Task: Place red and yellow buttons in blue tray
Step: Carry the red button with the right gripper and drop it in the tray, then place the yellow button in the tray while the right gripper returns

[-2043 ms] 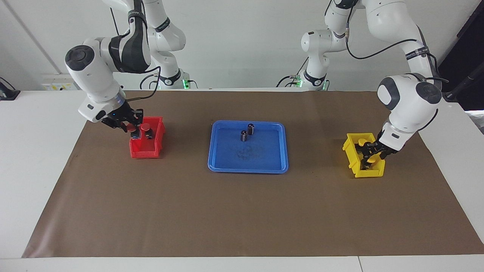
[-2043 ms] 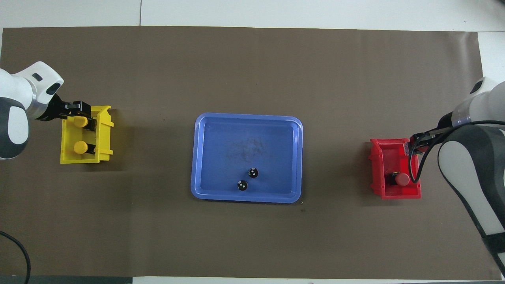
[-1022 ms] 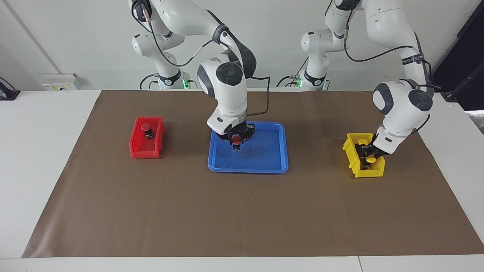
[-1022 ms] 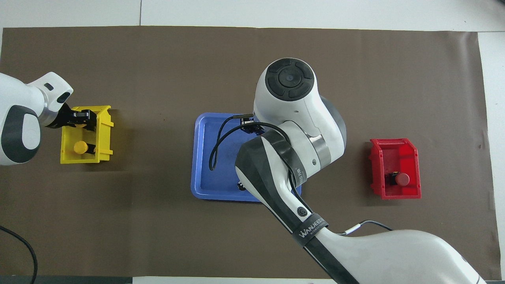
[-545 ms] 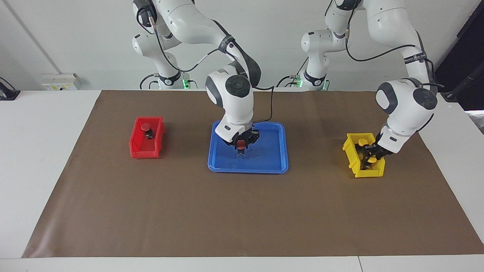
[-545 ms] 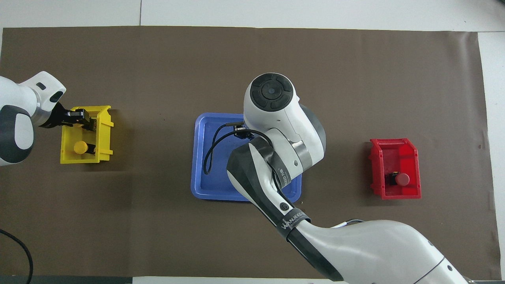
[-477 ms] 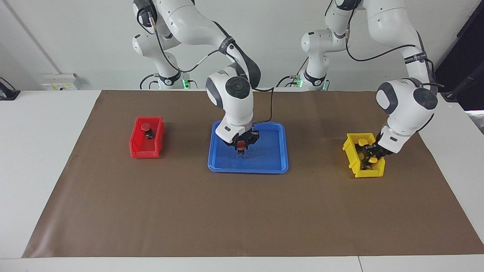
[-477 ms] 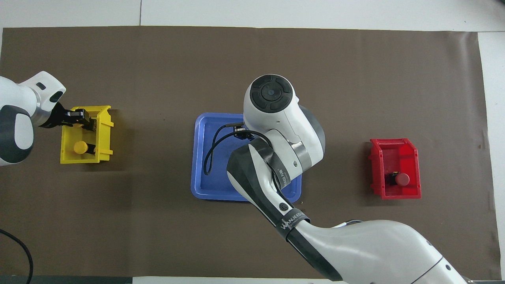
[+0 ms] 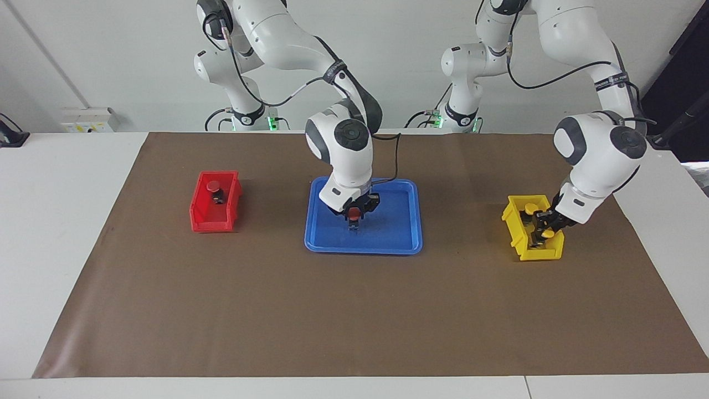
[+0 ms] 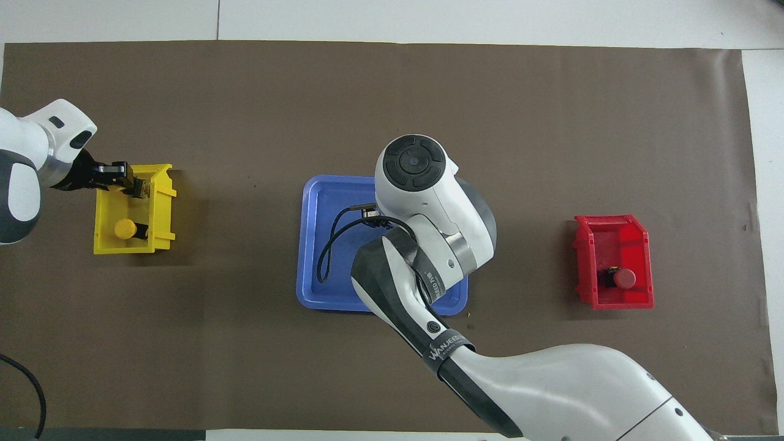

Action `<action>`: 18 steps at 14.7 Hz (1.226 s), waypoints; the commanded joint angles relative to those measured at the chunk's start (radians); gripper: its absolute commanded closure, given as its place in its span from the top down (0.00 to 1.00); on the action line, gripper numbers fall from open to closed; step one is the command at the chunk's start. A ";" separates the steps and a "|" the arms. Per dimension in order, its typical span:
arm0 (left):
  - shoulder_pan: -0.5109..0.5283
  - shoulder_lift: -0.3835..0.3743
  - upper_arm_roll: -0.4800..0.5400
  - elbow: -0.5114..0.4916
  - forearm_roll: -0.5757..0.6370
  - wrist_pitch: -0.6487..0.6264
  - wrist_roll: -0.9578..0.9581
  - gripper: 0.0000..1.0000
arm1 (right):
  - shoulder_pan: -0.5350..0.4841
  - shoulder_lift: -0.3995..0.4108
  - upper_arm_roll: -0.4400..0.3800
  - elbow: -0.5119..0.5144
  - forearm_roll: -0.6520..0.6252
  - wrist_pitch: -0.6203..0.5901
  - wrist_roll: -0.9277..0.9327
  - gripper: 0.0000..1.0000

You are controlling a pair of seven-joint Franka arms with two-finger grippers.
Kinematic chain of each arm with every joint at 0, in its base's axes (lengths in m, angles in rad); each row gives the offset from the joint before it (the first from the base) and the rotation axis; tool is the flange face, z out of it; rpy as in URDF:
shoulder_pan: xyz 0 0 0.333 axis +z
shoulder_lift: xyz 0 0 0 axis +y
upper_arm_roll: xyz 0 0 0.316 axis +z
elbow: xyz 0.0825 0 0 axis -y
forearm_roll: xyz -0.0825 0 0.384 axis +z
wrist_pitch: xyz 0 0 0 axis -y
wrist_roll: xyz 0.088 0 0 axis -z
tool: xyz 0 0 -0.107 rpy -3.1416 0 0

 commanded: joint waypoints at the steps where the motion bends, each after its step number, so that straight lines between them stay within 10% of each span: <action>1: -0.076 0.004 -0.003 0.254 0.115 -0.229 -0.006 0.02 | 0.000 -0.033 -0.005 -0.012 0.010 0.006 0.000 0.72; 5: -0.245 0.013 -0.005 0.269 -0.040 -0.277 -0.248 0.02 | -0.136 -0.180 -0.018 -0.018 -0.022 -0.112 -0.111 0.71; 11: -0.562 0.015 -0.003 0.145 -0.055 -0.145 -0.585 0.01 | -0.433 -0.508 -0.020 -0.381 -0.030 -0.130 -0.485 0.71; 18: -0.664 0.088 -0.005 0.068 -0.058 0.034 -0.720 0.01 | -0.599 -0.651 -0.018 -0.702 -0.030 0.050 -0.713 0.61</action>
